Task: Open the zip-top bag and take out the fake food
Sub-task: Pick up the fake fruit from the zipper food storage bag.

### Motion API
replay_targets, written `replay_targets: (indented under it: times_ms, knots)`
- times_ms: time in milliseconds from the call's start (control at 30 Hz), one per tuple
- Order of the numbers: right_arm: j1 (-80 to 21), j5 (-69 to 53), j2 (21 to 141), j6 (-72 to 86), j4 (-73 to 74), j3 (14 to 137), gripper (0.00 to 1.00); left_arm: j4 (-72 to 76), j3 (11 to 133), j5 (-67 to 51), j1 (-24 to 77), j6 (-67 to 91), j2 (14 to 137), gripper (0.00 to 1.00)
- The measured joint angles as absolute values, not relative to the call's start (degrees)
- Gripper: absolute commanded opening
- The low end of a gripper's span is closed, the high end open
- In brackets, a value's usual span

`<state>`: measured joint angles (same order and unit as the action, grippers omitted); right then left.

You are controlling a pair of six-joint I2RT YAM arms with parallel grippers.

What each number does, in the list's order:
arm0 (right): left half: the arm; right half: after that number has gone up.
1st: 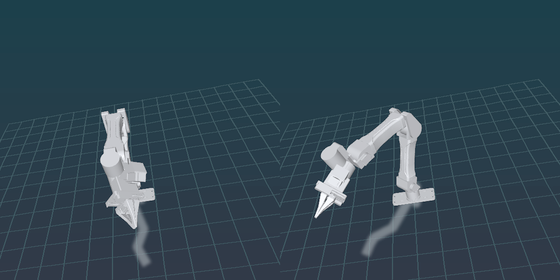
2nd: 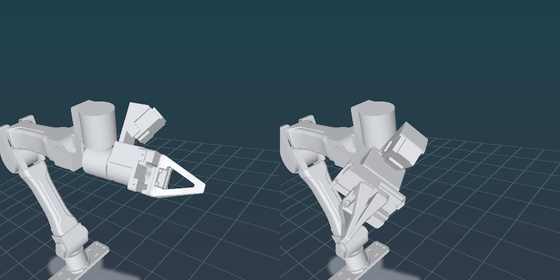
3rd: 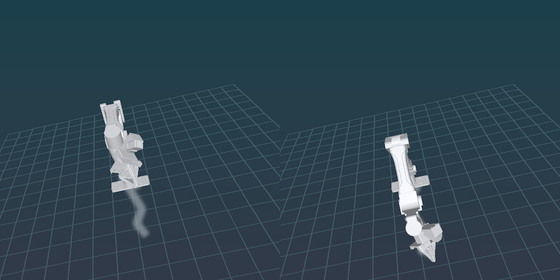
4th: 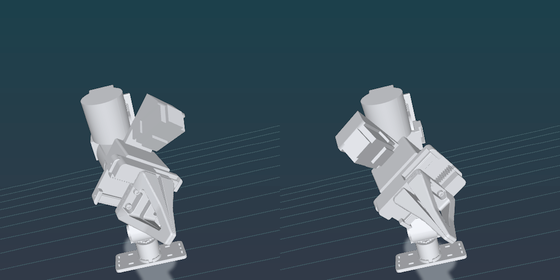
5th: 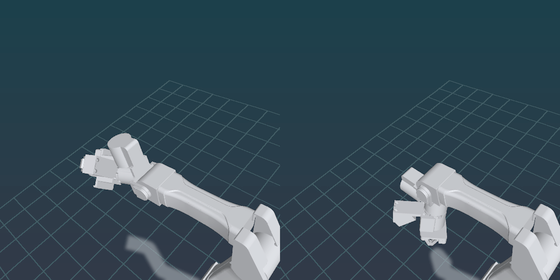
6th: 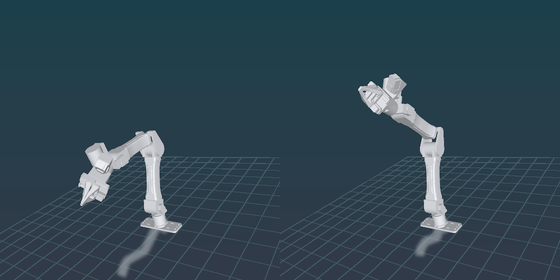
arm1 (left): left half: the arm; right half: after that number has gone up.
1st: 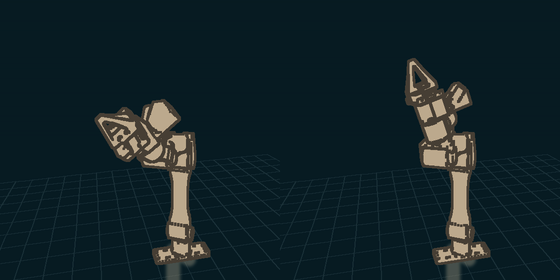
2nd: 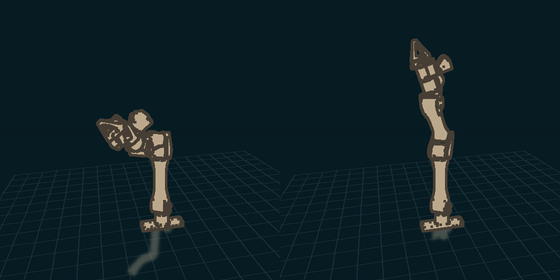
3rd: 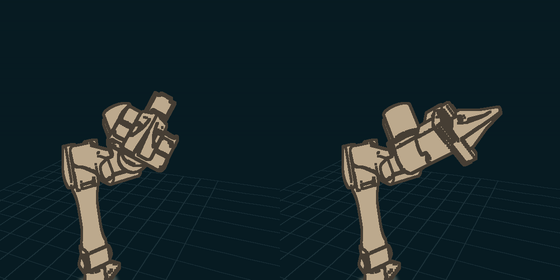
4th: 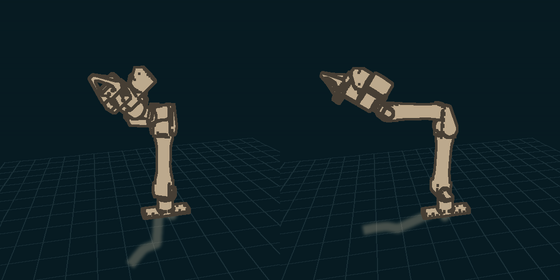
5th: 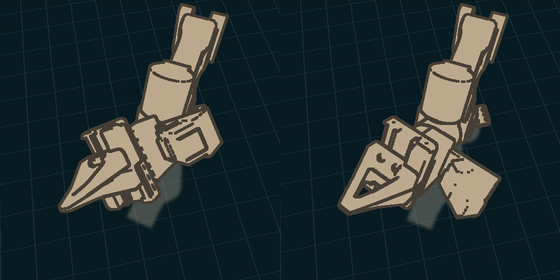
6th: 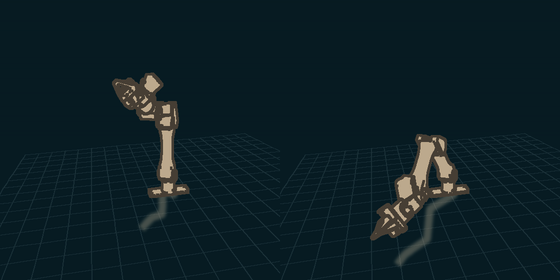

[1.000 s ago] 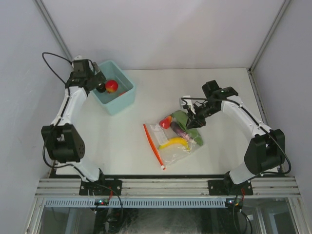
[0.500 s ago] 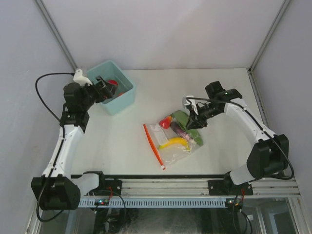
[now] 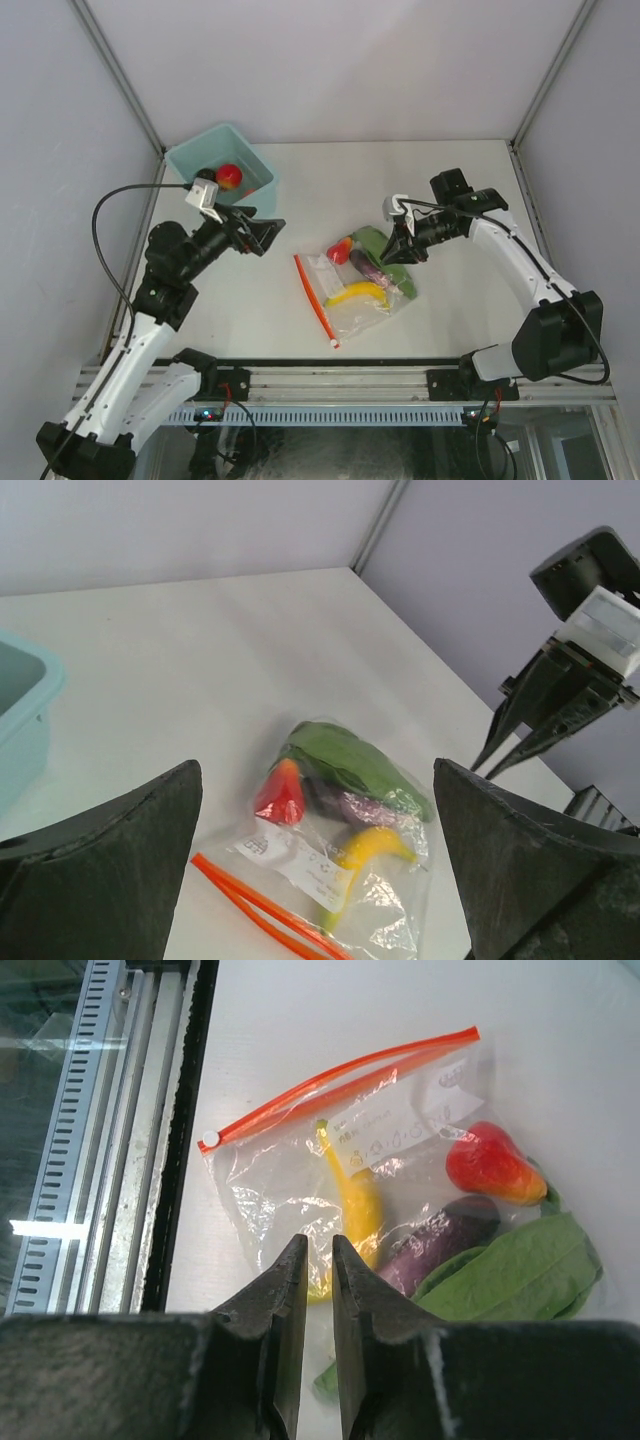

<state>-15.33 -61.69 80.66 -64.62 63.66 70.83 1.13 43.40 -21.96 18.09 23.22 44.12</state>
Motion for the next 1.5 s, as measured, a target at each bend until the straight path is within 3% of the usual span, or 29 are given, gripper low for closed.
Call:
replay_targets:
  times_ms: [133,433,800,1033,1167,1267,1367,1500]
  knots:
    - [-15.14,-63.55,79.15,-64.75,61.78,69.34,0.17,1.50,41.23,-21.65,19.42,23.33,40.47,1.00]
    - [-15.00,-67.92,76.47,-75.68,60.49,60.88,0.40,8.80,30.59,-23.35,19.64,26.59,35.42,1.00]
    - [-15.14,-67.94,76.38,-91.20,63.64,58.00,0.42,20.64,20.78,-28.12,19.68,33.91,37.54,0.95]
    - [-18.59,-62.94,76.40,-89.52,59.11,55.55,0.42,23.27,17.43,-25.85,23.66,31.92,37.06,0.78]
    - [-21.80,-59.13,76.82,-86.70,55.68,54.61,0.42,20.58,16.88,-21.82,29.21,28.88,37.56,0.55]
    - [-23.88,-56.49,77.71,-84.53,53.04,54.24,0.42,16.99,16.93,-18.02,32.21,26.65,39.16,0.32]
    - [-25.43,-53.95,79.07,-82.19,50.54,53.95,0.42,12.40,16.93,-14.66,33.47,25.76,41.17,0.18]
    - [-26.83,-50.57,81.08,-78.83,47.31,53.71,0.42,5.91,16.95,-9.10,36.10,26.15,42.41,0.09]
